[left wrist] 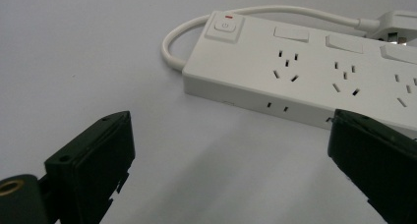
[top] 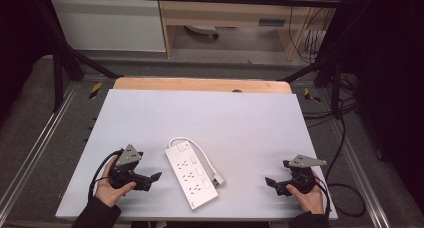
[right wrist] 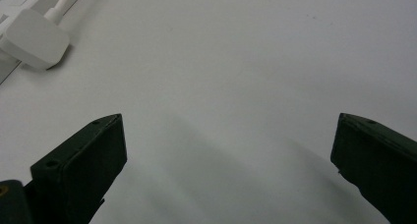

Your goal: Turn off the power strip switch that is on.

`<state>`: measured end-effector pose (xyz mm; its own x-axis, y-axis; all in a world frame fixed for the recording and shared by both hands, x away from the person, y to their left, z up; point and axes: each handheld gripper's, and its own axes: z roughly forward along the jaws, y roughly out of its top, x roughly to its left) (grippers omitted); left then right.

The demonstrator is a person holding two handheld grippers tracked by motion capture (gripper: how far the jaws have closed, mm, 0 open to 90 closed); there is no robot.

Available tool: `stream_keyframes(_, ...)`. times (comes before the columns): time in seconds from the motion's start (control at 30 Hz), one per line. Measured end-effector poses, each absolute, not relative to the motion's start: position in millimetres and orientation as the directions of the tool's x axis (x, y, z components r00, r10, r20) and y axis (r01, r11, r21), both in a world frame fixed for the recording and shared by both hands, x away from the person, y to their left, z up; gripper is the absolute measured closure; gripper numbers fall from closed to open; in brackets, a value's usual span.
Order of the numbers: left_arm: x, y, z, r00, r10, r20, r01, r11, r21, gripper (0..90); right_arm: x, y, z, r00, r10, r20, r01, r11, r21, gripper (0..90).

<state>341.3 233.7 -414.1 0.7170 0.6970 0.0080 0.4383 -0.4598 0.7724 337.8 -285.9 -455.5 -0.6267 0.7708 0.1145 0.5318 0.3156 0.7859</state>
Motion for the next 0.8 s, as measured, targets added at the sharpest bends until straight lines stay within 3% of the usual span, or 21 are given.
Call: stream_keyframes(0.8, 346, 219, -401, 0.730, 0.683, 0.017, 0.425, -0.474, 0.771, 3.8, 338, -286, -455, -0.628, 0.770, 0.112, 0.533, 0.321, 0.783, 1.1)
